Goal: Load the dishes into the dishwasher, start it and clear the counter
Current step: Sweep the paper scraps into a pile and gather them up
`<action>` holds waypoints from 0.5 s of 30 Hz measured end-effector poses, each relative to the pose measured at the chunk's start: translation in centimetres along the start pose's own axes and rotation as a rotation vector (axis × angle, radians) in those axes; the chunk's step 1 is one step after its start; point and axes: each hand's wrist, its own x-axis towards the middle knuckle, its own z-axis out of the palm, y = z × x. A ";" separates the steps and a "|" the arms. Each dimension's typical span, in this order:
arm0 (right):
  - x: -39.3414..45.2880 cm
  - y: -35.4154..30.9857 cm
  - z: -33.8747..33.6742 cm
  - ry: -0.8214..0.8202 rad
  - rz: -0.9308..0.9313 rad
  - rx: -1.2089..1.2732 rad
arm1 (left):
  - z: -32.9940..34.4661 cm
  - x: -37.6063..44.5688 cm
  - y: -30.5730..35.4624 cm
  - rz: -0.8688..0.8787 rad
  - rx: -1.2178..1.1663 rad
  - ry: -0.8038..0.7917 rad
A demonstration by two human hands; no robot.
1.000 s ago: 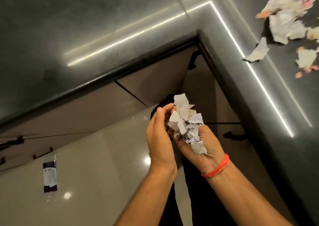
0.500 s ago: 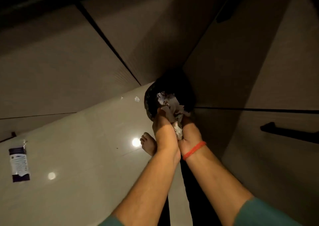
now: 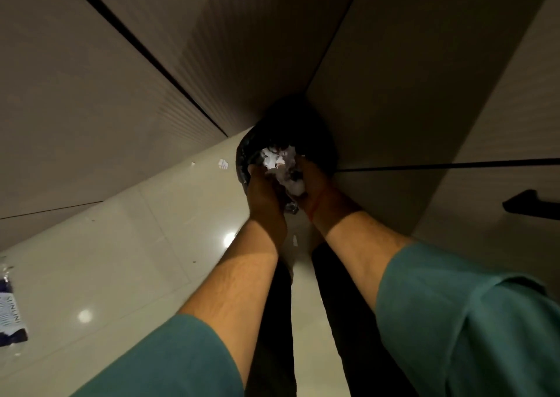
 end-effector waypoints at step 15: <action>-2.5 -0.7 -0.3 -0.031 0.081 0.409 | -1.0 -2.8 1.2 -0.015 0.167 0.134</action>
